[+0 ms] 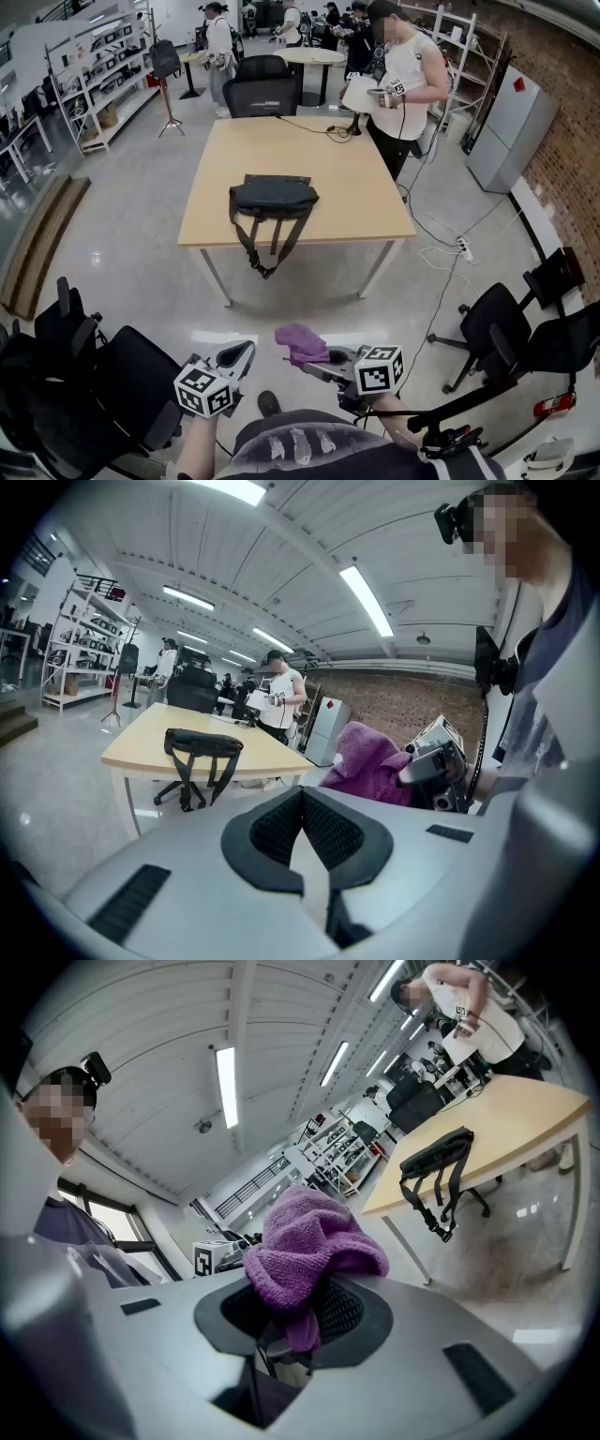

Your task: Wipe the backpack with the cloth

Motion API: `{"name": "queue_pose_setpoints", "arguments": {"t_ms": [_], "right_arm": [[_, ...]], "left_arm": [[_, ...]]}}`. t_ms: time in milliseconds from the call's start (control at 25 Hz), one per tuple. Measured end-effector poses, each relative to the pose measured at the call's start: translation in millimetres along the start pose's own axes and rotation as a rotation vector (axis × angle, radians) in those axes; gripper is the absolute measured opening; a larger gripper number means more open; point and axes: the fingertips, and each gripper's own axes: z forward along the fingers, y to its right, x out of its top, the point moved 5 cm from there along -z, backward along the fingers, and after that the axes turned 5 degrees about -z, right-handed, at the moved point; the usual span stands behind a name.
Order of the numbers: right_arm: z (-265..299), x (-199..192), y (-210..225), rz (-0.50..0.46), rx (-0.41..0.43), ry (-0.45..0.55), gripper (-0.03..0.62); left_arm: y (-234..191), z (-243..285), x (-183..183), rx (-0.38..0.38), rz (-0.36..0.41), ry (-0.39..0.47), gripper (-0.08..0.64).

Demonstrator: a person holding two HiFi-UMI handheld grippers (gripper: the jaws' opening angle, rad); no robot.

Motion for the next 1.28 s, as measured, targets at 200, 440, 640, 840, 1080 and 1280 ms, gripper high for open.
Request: {"name": "queue_pose_setpoints", "arguments": {"t_ms": [200,440,640,840,1080,1280], "right_arm": [[52,26,4,-0.018,-0.023,0.008,0.098],[100,46,16,-0.018,-0.03,-0.009,0.098],[118,65,39,-0.012,-0.009,-0.003,0.1],[120,92,82,-0.004,0.007,-0.005,0.1],[102,148,153,-0.025,0.033,-0.025,0.1],[74,181,226,-0.088,-0.008,-0.077,0.1]], "left_arm": [[-51,-7,23,-0.03,0.007,0.004,0.006],[-93,-12,50,-0.065,-0.026,0.056,0.006],[-111,5,62,-0.07,-0.028,0.062,0.006],[-130,45,76,-0.049,-0.033,0.032,0.006],[-145,125,123,-0.01,0.005,0.0,0.006],[-146,188,157,0.038,0.068,-0.022,0.006]]}}
